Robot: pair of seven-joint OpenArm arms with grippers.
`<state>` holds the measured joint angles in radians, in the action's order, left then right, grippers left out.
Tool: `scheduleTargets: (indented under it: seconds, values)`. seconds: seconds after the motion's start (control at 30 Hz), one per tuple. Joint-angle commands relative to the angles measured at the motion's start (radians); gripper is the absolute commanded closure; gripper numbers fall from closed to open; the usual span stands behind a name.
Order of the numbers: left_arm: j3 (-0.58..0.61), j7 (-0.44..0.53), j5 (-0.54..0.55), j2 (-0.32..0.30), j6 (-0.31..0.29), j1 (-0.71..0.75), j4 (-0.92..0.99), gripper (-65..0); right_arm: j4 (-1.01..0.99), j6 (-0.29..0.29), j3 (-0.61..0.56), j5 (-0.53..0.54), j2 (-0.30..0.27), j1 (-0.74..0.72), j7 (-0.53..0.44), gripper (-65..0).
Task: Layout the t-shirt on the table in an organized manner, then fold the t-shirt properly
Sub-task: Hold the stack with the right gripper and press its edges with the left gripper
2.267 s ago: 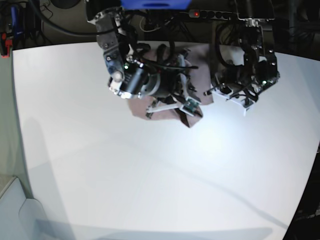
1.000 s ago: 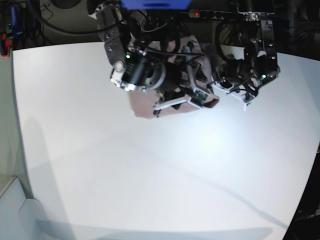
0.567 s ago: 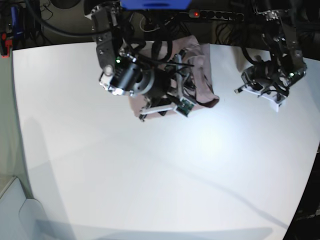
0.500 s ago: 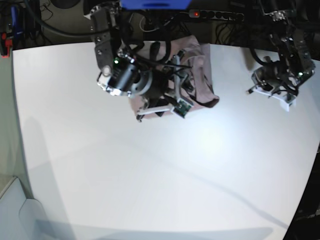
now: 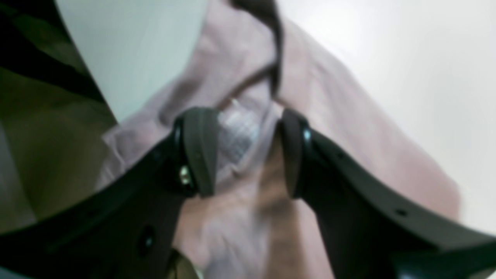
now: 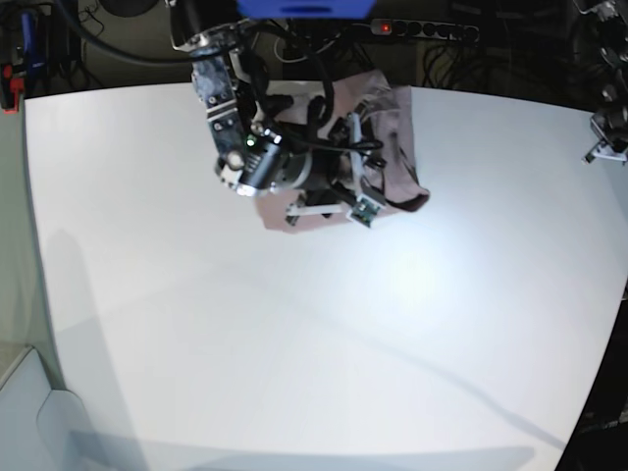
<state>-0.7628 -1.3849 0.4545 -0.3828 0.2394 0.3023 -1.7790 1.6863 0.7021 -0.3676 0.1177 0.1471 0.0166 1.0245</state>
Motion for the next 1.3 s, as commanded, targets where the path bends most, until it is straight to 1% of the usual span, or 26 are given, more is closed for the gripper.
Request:
scheduleTargets:
  seconds: [0.0,0.1,0.2,0.23,0.37,0.5,0.57,0.7,0.73,0.8,0.9,0.93,0.97,1.07,1.13,1.2,1.23,1.27]
  values:
    - [-0.008,0.011,0.000,-0.020,0.001,0.007,-0.028,0.0,-0.013,-0.004,-0.001,0.017,0.010,-0.013,-0.036,-27.3]
    - [-0.011,0.011,-0.004,0.012,0.001,0.038,-0.055,0.0,-0.087,-0.004,-0.001,0.017,0.010,-0.014,-0.089,-27.3]
    - [-0.011,0.011,-0.004,0.025,0.001,0.057,-0.080,0.0,-0.157,-0.004,-0.005,0.017,0.010,-0.039,-0.112,-27.3]
    - [-0.011,0.011,-0.004,0.028,0.001,0.062,-0.088,0.0,-0.168,-0.004,-0.024,0.017,0.010,-0.043,-0.115,-27.3]
    - [-0.011,0.011,-0.001,0.031,0.001,0.077,-0.094,0.0,-0.167,-0.004,-0.130,0.017,0.010,-0.047,-0.117,-27.3]
    - [-0.008,0.011,-0.001,0.052,0.001,0.074,-0.094,0.0,-0.130,-0.004,-0.209,0.017,0.010,-0.047,-0.117,-27.3]
    - [-0.005,0.011,0.000,0.075,-0.001,0.074,-0.095,0.0,-0.068,-0.004,-0.225,0.017,0.010,-0.047,-0.117,-27.3]
    - [-0.004,0.011,0.002,0.121,-0.001,0.070,-0.095,0.0,0.136,-0.004,-0.221,0.017,0.010,-0.033,-0.105,-27.4]
    - [-0.004,0.011,0.002,0.132,-0.002,0.064,-0.097,0.0,0.171,-0.004,-0.219,0.015,0.010,-0.028,-0.089,-27.5]
    - [-0.004,0.011,0.003,0.160,-0.002,0.053,-0.104,0.0,0.214,-0.004,-0.189,0.015,0.010,-0.025,-0.062,-27.7]
    - [-0.004,0.011,0.023,0.209,-0.007,0.048,-0.124,-0.3,0.223,-0.004,-0.115,0.015,-0.025,-0.022,-0.051,-27.5]
    - [-0.004,0.011,0.050,0.219,-0.028,0.048,-0.130,-0.3,0.223,-0.004,-0.095,0.015,-0.034,-0.011,-0.051,-27.4]
    - [-0.004,0.011,0.086,0.227,-0.065,0.051,-0.135,-0.3,0.226,-0.004,-0.071,0.015,-0.043,0.003,-0.052,-27.4]
    - [-0.004,0.009,0.223,0.230,-0.232,0.056,-0.137,-0.4,0.226,-0.004,-0.008,0.015,-0.048,0.019,-0.051,-27.4]
    - [-0.004,0.003,0.297,0.230,-0.314,0.056,-0.137,-0.5,0.226,-0.004,0.011,0.015,-0.050,0.041,-0.051,-27.4]
    - [-0.004,0.002,0.353,0.232,-0.360,0.057,-0.137,-1.7,0.228,-0.004,0.026,0.015,-0.059,0.053,-0.051,-27.4]
    - [-0.004,0.000,0.378,0.232,-0.372,0.057,-0.134,-4.4,0.228,-0.004,0.028,0.015,-0.068,0.053,-0.051,-27.4]
    - [-0.007,0.000,0.399,0.233,-0.378,0.057,-0.132,-8.8,0.228,-0.004,0.029,0.015,-0.076,0.053,-0.051,-27.4]
